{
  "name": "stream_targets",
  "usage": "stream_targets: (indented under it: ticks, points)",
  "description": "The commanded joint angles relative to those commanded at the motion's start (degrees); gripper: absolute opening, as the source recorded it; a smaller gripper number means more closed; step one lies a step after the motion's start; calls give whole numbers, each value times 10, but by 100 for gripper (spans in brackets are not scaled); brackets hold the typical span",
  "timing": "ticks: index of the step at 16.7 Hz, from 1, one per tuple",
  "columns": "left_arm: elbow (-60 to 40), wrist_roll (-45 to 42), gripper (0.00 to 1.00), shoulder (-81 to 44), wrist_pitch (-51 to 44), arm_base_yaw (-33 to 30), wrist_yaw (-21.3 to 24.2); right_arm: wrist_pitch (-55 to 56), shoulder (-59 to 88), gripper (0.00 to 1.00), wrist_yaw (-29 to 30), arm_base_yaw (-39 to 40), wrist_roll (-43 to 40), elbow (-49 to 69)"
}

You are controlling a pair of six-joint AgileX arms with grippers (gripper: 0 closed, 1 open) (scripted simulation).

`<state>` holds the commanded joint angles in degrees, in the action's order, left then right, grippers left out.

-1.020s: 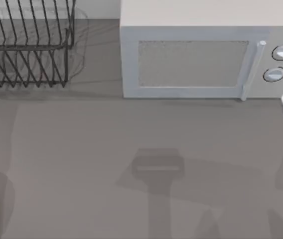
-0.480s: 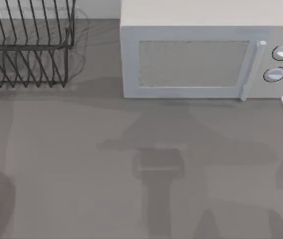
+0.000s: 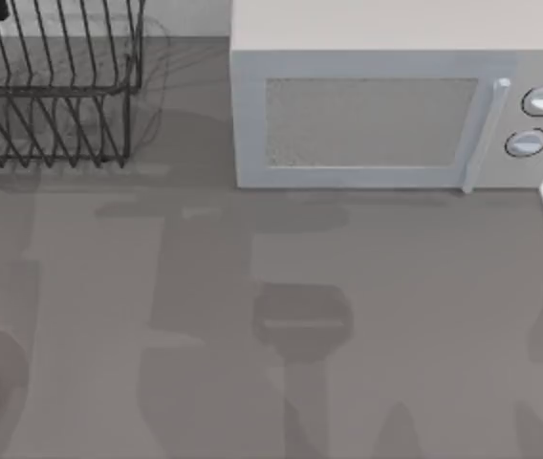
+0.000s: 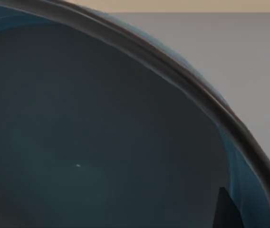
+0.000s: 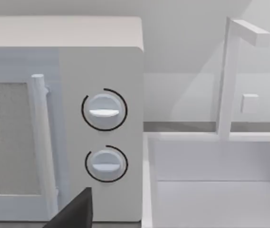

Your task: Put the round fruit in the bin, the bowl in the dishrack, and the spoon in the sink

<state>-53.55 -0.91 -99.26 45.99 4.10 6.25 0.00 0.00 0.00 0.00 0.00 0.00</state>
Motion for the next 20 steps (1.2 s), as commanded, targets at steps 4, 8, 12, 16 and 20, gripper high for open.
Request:
stream_targets:
  ticks: [4,8,12,16,20]
  points:
    - [6,0,0,-13,16,-3,-2,0,0,100,0,0,0,0]
    - [6,0,15,-13,16,-3,-2,0,0,100,0,0,0,0]
    - [6,0,45,-13,16,-3,-2,0,0,100,0,0,0,0]
    - [6,0,75,-13,16,-3,-2,0,0,100,0,0,0,0]
    - [6,0,100,-13,16,-3,-2,0,0,100,0,0,0,0]
